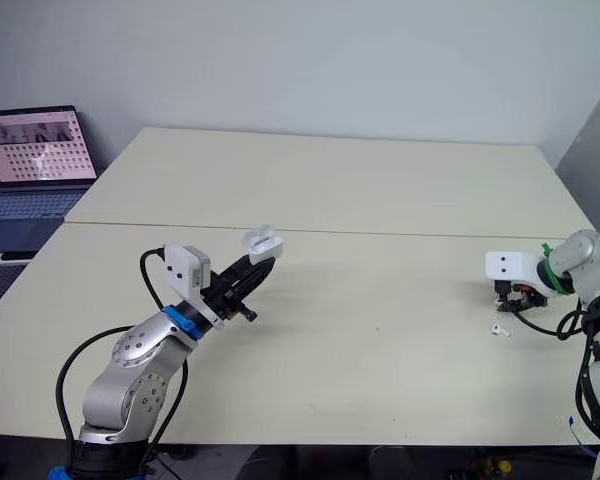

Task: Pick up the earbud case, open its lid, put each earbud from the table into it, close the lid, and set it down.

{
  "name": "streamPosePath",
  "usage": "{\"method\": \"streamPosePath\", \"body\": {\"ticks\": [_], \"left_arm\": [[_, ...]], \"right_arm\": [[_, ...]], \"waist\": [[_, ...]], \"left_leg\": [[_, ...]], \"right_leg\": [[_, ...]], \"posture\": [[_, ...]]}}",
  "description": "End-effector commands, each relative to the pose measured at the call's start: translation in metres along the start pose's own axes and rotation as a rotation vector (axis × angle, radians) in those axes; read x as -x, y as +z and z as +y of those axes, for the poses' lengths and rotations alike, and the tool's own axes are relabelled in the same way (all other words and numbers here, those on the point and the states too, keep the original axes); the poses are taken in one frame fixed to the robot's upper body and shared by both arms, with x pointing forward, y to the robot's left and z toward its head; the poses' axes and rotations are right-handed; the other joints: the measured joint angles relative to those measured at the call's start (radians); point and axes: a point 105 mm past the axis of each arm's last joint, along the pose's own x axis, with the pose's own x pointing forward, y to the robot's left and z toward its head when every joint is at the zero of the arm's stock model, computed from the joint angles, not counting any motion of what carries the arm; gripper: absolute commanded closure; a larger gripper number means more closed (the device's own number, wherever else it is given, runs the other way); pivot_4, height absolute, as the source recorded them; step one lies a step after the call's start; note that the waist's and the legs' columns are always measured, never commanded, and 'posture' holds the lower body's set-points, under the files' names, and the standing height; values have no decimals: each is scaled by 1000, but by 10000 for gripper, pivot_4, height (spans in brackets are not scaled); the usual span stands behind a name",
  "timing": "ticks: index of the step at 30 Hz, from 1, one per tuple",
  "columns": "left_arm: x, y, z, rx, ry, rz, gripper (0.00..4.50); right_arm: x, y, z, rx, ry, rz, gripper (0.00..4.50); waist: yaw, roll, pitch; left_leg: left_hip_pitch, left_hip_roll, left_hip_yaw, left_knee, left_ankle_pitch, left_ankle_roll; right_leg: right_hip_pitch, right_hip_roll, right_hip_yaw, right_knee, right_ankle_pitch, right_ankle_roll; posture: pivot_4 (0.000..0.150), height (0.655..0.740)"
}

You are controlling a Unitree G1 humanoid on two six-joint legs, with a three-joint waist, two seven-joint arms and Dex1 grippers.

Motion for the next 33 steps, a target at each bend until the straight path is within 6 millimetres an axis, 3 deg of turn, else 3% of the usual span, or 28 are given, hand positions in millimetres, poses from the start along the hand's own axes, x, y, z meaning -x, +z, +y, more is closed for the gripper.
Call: {"method": "streamPosePath", "body": {"ticks": [1,18,21,26,30,33], "left_arm": [[-2,16,-1,-41,-7,-55,37761],[-5,16,-5,-30,-4,-67,37761],[-2,14,-5,-29,4,-63,37761],[-1,14,-4,-31,6,-59,37761],[-4,14,-4,-34,-5,-62,37761],[-8,14,-6,-34,-25,-65,37761]], "right_arm": [[-5,-16,13,-22,65,62,17143],[-15,-2,12,52,124,107,17143],[-16,-1,12,48,130,104,23315],[-17,-2,12,44,125,103,40582],[-18,5,10,41,119,67,41133],[-14,29,7,38,135,-52,41133]], "waist": [[0,0,0],[1,-2,-1],[0,-6,-3],[-1,-11,-7],[-1,-13,-8],[-2,-13,-8]], "left_leg": [[0,0,0,0,0,0],[0,0,0,0,0,0],[0,0,-1,0,0,0],[1,1,0,1,0,0],[1,0,1,1,0,0],[1,0,1,1,0,0]], "right_leg": [[0,0,0,0,0,0],[0,0,0,0,0,0],[0,0,0,0,0,0],[0,0,0,0,0,0],[0,-1,1,0,0,0],[0,-1,0,0,0,0]], "posture": [[1500,7400],[1500,7400],[1500,7400],[1500,7400],[1500,7400],[1500,7400]]}}
